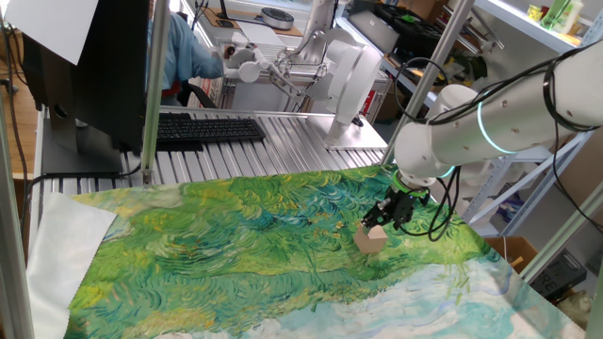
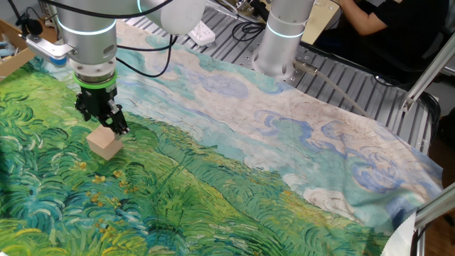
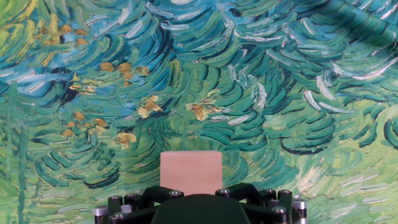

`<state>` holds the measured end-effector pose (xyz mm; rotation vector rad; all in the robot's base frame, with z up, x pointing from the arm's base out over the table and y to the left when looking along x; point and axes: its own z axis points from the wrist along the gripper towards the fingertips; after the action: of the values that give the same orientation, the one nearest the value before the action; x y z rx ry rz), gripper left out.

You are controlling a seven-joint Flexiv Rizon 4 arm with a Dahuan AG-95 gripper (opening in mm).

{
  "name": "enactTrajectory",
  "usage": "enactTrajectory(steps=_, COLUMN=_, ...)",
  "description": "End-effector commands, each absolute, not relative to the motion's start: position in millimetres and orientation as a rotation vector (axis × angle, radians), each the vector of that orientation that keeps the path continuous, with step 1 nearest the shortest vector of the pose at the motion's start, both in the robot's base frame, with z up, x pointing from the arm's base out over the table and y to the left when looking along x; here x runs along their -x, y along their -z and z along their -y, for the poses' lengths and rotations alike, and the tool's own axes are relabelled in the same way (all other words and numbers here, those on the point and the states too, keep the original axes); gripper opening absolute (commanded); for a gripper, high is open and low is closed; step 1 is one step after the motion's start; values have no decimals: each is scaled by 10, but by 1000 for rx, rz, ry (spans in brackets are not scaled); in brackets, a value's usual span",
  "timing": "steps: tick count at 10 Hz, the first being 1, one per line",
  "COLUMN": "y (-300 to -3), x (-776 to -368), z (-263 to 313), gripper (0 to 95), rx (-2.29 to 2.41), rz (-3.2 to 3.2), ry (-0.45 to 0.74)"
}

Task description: Pick up the small block on the left and move it to the right

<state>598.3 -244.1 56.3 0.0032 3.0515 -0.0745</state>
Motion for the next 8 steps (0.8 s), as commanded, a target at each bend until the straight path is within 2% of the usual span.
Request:
enactTrajectory(steps=1, y=-554, x=-5995, z=2442, gripper=950, rx=1, rz=-3081, ry=75)
enactTrajectory(steps=8, y=-554, x=-5995, z=2442, gripper=950, rx=12, rz=-3131, ry=80)
